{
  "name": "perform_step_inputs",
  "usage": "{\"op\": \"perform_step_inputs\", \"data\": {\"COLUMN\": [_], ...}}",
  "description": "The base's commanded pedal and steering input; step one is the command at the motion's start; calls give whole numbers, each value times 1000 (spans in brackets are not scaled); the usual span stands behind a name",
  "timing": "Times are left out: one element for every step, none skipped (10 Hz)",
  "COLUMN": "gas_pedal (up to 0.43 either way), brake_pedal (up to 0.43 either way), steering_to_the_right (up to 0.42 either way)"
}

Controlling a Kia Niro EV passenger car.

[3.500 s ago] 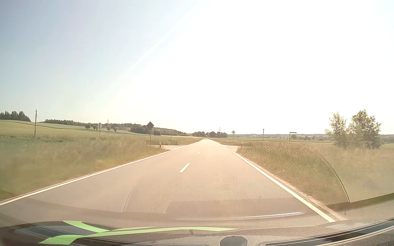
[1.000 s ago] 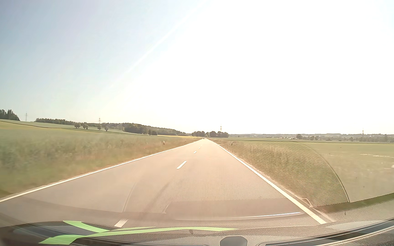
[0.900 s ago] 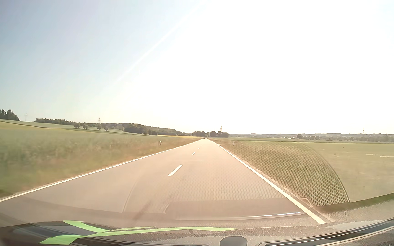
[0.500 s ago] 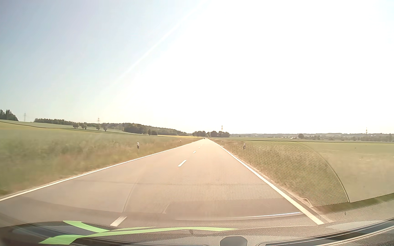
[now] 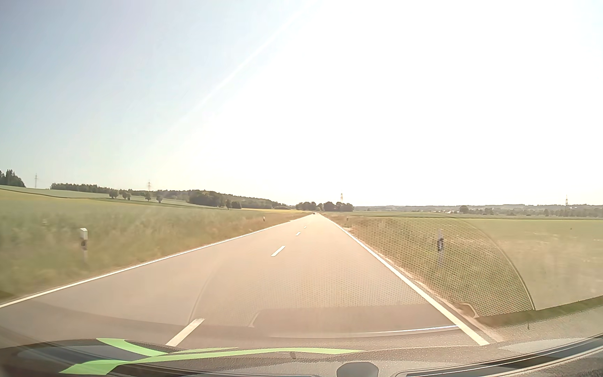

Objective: Follow the waypoints while adhering to traffic rules and regulations

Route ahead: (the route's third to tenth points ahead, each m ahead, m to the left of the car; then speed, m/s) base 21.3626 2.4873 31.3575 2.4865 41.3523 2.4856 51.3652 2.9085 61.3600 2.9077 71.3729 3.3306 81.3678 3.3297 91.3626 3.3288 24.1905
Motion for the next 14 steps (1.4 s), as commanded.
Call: {"op": "perform_step_inputs", "data": {"gas_pedal": [197,197,209,209,197,177,177,189,197,209,220,220,228,240], "brake_pedal": [0,0,0,0,0,0,0,0,0,0,0,0,0,0], "steering_to_the_right": [-3,-3,-3,-3,-3,-3,-3,-3,-2,-2,-2,-2,-2,-2]}}
